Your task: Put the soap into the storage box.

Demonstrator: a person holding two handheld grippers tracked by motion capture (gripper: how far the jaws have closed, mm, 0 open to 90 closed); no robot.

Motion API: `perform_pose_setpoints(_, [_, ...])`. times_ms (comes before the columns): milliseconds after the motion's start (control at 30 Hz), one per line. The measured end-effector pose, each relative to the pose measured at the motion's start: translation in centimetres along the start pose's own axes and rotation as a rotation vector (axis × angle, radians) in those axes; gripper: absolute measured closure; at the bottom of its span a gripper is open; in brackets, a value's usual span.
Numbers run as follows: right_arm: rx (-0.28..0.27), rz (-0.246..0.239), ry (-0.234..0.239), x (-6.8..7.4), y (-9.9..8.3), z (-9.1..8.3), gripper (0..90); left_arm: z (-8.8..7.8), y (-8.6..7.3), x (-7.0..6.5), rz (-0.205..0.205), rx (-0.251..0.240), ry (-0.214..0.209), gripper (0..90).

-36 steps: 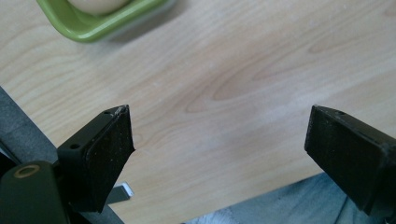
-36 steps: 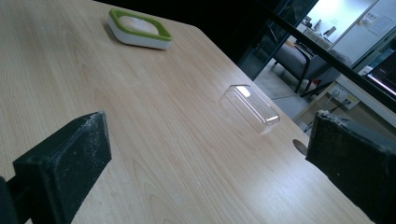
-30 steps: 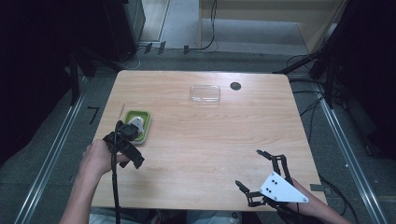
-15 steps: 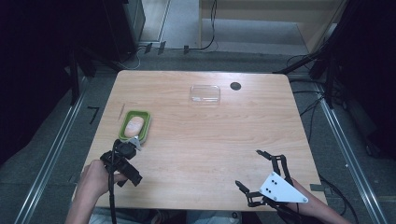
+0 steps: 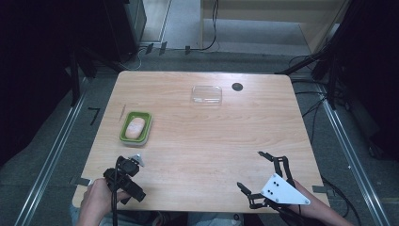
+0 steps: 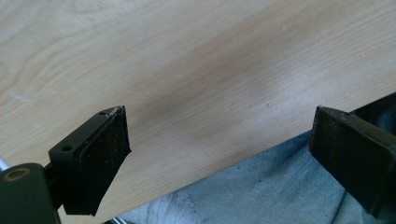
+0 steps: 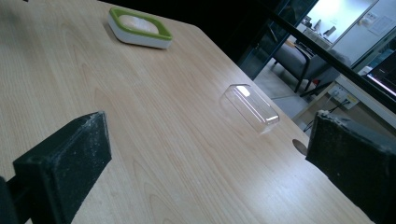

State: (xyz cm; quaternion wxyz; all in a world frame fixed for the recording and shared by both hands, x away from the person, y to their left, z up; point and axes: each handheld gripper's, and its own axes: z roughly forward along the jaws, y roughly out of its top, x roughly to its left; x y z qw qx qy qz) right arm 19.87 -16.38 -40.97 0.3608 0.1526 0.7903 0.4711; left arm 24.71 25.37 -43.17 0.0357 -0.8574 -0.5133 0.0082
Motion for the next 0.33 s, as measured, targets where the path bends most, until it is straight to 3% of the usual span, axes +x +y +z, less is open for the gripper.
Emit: perform_pose_setpoints(333, [-0.004,-0.003,0.0,-0.04,-0.05,0.03,0.0,0.79,-0.57,0.23,-0.018,-0.034,0.006,5.8])
